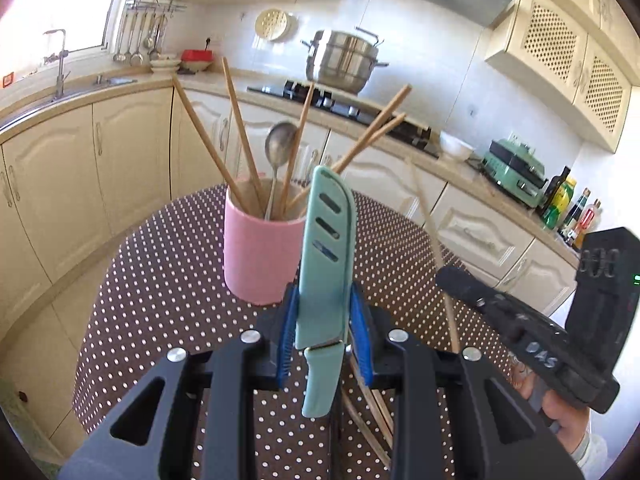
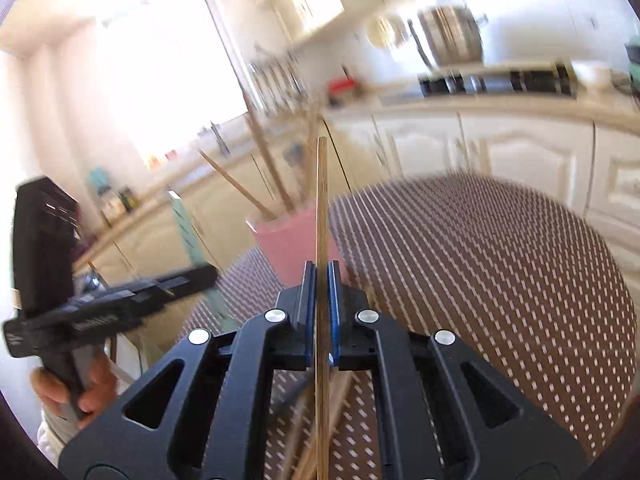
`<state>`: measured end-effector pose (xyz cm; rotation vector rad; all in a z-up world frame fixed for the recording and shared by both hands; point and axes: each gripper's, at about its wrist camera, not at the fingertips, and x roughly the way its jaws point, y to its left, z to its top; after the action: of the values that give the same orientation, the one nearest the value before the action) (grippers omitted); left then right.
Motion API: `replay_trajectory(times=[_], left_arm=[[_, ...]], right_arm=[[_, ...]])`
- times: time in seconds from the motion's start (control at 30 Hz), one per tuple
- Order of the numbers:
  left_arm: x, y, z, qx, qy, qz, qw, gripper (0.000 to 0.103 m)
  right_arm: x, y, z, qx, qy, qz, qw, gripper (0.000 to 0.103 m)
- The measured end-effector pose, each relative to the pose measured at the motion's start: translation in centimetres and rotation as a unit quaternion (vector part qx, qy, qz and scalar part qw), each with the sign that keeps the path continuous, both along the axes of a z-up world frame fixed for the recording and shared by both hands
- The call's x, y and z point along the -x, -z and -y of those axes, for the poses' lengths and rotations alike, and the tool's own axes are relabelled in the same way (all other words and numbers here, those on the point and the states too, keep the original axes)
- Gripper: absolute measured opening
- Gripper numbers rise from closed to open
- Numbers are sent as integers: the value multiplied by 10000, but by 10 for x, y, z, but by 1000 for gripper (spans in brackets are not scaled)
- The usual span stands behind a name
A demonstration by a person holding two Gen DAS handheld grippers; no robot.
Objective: Organize utensils
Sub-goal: 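Lower the knife into the pink cup with the left tool while the right tool inserts its chopstick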
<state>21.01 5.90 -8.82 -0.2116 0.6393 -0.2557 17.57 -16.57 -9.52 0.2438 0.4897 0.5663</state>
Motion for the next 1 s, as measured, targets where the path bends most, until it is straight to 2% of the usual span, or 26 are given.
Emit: replay_trajectory(times=[0.13,0.27,0.43,0.67,1.0], left_arm=[[1,-11,-6,38,-44,148,9999,25],[-3,-26,-12,9,-134,330,9994,25],[-18,-51,-16,-116,-268,592,9978,25],[-50,-81,-22,-186,-464,969,9940,25],[-92,-90,-23,-100,-646,1235,9902,25]], right_arm=[[16,-19,-12,-209,-196,647,9975,6],[13,-34,-30,-371,-442,1174,9914,6],[-17,-47,-60,-302,-635,1450,9869,6],[-58,-62,-76,-424,-426,1805,9817,7],[-104,-66,-87,-734,-34,2055,9759,7]])
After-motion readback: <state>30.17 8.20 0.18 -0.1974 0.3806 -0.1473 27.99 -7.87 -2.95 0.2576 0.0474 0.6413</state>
